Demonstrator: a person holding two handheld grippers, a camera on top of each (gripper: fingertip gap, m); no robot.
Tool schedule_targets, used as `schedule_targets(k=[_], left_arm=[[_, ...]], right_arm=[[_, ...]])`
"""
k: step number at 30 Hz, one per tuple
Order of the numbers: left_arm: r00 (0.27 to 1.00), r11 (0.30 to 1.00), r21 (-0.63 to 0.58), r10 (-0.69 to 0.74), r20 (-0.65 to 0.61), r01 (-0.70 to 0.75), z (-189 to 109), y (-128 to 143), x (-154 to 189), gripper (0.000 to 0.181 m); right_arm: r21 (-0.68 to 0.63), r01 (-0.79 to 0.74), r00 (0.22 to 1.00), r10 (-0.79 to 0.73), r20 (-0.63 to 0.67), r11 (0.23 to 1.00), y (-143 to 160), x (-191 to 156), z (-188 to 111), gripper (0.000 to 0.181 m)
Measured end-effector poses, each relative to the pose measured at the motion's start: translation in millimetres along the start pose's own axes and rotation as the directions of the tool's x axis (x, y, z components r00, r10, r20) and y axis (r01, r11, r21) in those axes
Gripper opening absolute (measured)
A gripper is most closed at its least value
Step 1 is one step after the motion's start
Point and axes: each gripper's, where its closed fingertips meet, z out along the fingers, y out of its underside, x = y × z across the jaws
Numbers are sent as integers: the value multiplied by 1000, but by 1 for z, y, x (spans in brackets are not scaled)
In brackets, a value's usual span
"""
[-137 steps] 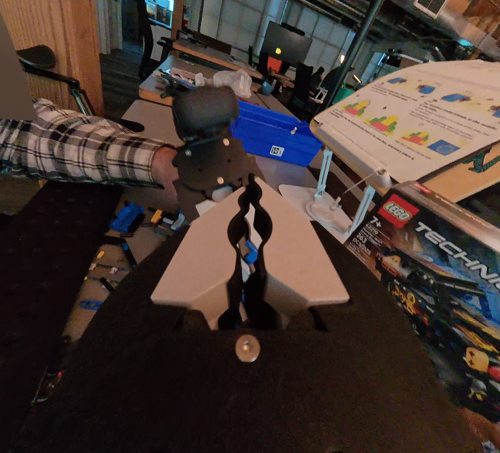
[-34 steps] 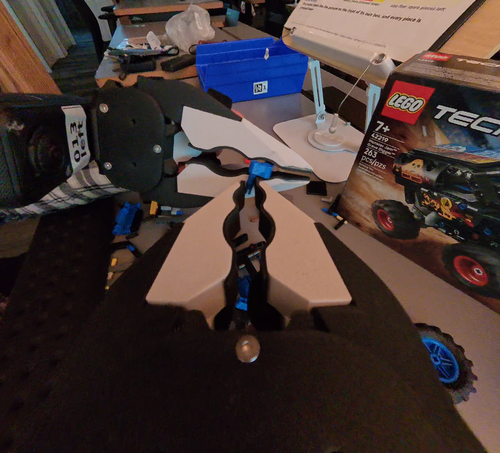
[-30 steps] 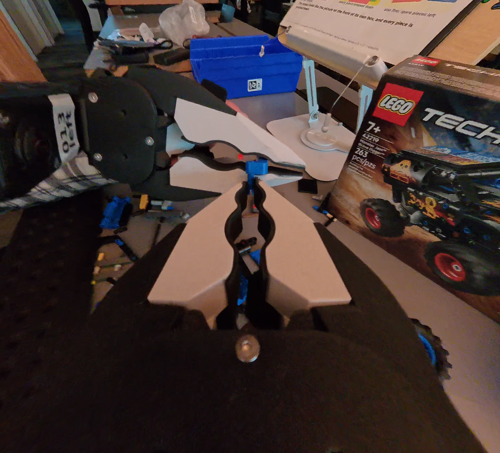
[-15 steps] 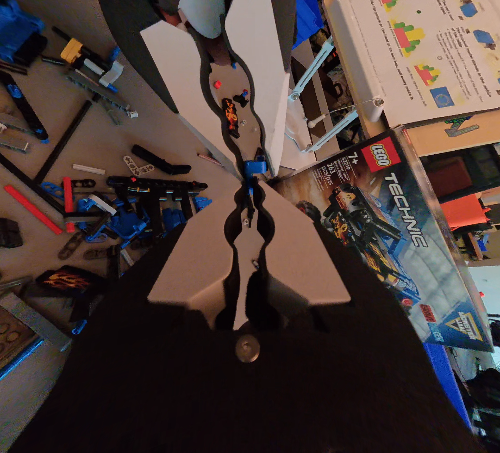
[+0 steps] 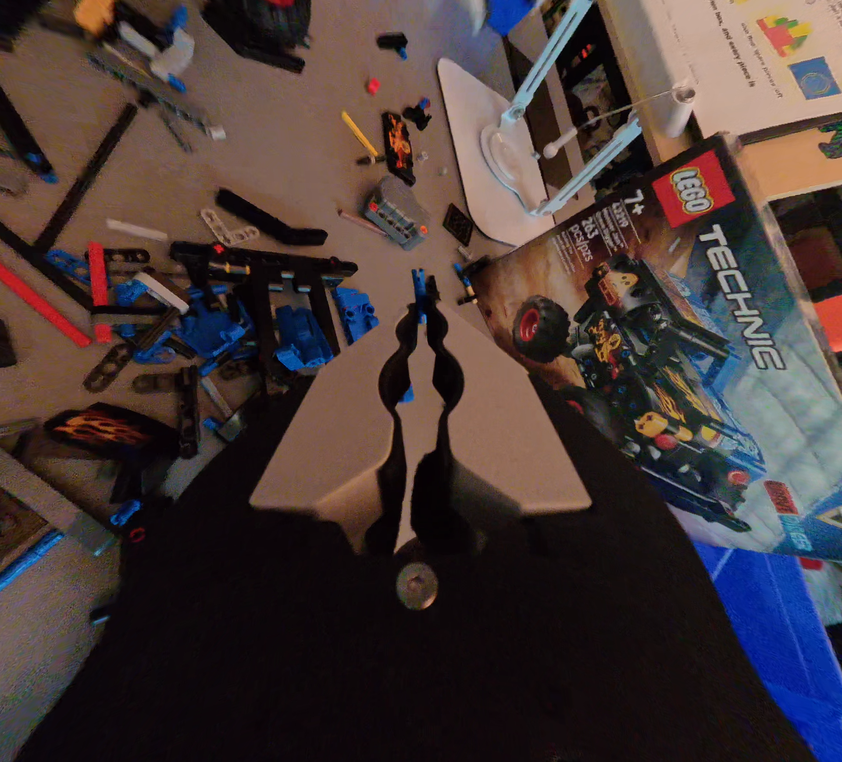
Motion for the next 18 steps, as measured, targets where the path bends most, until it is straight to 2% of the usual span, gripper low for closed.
schedule_targets(k=[2,4,6,9,10,14,18], left_arm=[[996,993,-115,-46,-82,36,9,36,15,8],[989,988,-153,-46,-142,24,12,42,29,8],[973,982,-185,-82,-214,42,15,47,41,9],[942,966,-253,-124,-312,44,18,68,63,9],[929,960,-275,-149,-338,54,20,75,69,10],[923,939,-337,-187,-335,68,21,93,70,19],[935,933,-346,-207,-289,100,17,98,58,30]], right_arm=[[53,-34,999,32,35,998,-17,-4,-1,2],[34,-58,989,52,140,998,-10,-22,7,2],[-17,-50,982,52,184,999,8,-29,8,3],[-11,-165,945,162,284,986,13,-35,3,5],[-14,-179,937,174,303,984,14,-37,3,11],[-23,-214,924,210,320,977,17,-37,2,19],[-18,-233,939,230,256,972,20,-23,-1,16]])
